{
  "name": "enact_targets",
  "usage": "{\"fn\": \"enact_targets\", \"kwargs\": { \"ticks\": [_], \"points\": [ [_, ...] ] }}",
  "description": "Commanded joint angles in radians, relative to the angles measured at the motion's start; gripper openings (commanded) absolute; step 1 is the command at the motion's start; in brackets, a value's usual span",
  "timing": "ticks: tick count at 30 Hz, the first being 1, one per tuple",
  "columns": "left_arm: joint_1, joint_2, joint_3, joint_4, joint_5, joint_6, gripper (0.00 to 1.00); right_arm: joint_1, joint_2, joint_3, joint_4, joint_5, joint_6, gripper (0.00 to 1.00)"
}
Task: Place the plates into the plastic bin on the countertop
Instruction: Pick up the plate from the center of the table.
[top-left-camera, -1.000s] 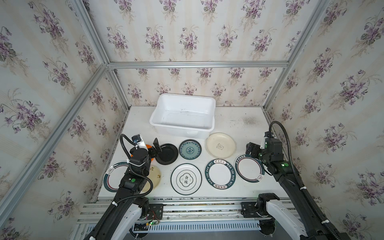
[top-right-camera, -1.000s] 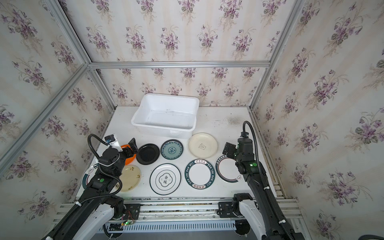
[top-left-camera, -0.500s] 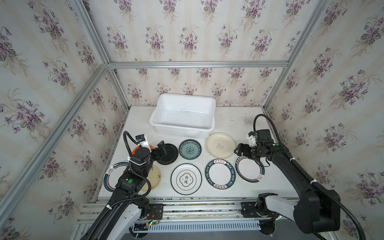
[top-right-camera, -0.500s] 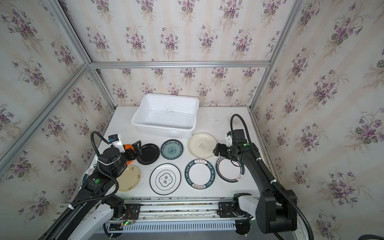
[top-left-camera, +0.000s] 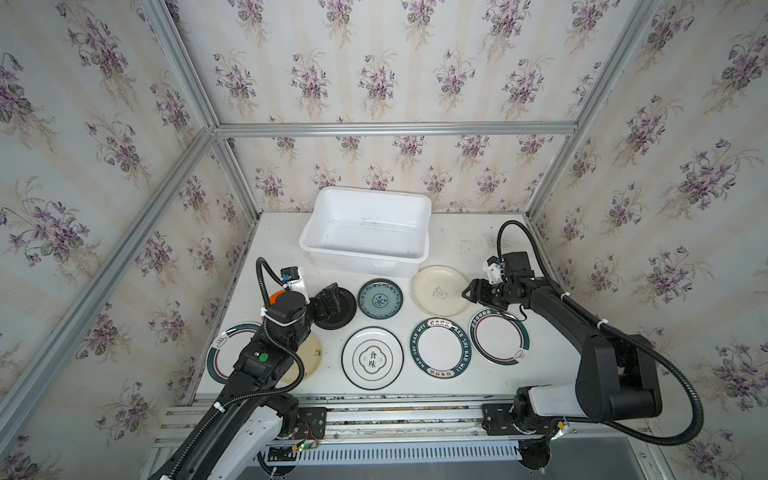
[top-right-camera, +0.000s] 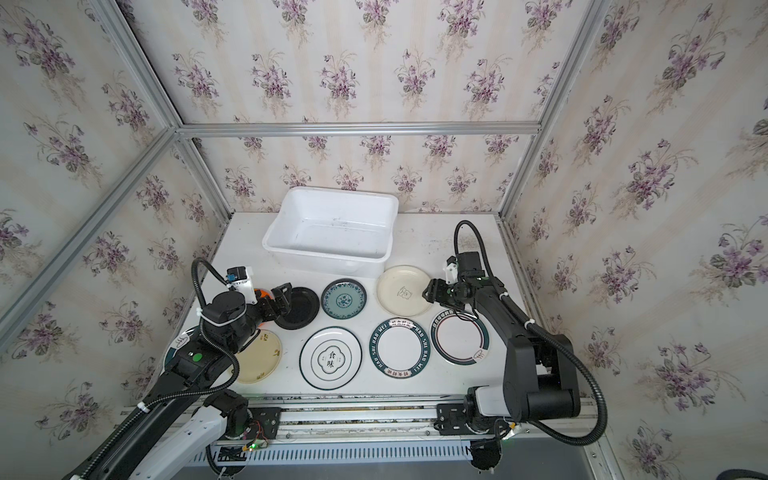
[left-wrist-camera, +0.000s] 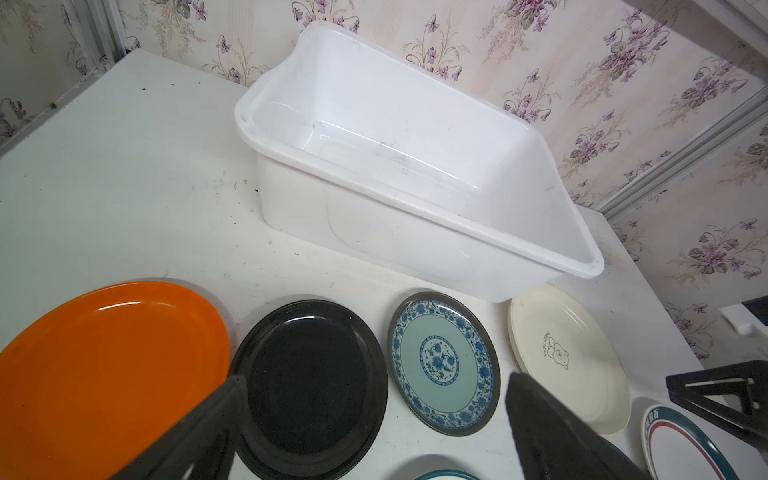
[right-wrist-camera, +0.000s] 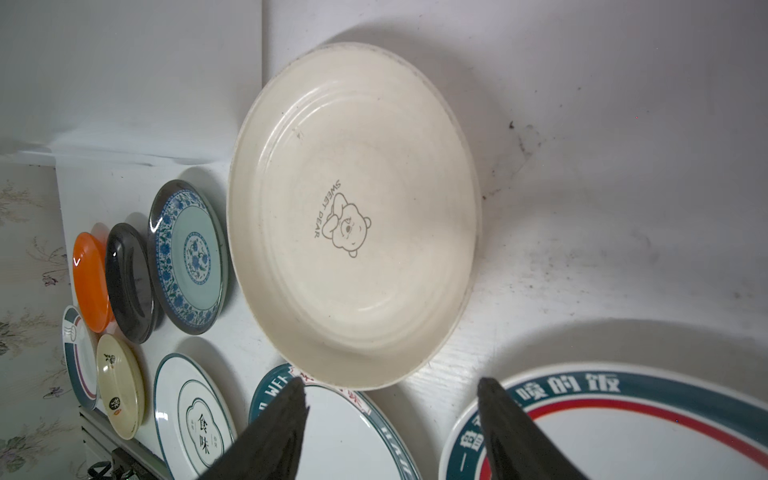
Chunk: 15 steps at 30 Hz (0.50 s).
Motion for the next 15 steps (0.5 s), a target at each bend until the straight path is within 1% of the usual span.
{"fn": "enact_targets", "kwargs": {
  "ticks": [1, 8, 15],
  "points": [
    [-0.006, -0.002, 0.013, 0.003, 0.014, -0.018, 0.99, -0.001, 0.030, 0.023, 0.084, 0.008, 0.013, 0.64],
    [-0.010, -0.021, 0.011, 0.003, 0.021, -0.025, 0.99, -0.001, 0.116, 0.039, 0.132, 0.012, 0.014, 0.53],
    [-0.010, -0.023, 0.010, -0.004, -0.019, -0.022, 0.99, -0.001, 0.193, 0.065, 0.174, 0.001, 0.035, 0.53]
  ]
}}
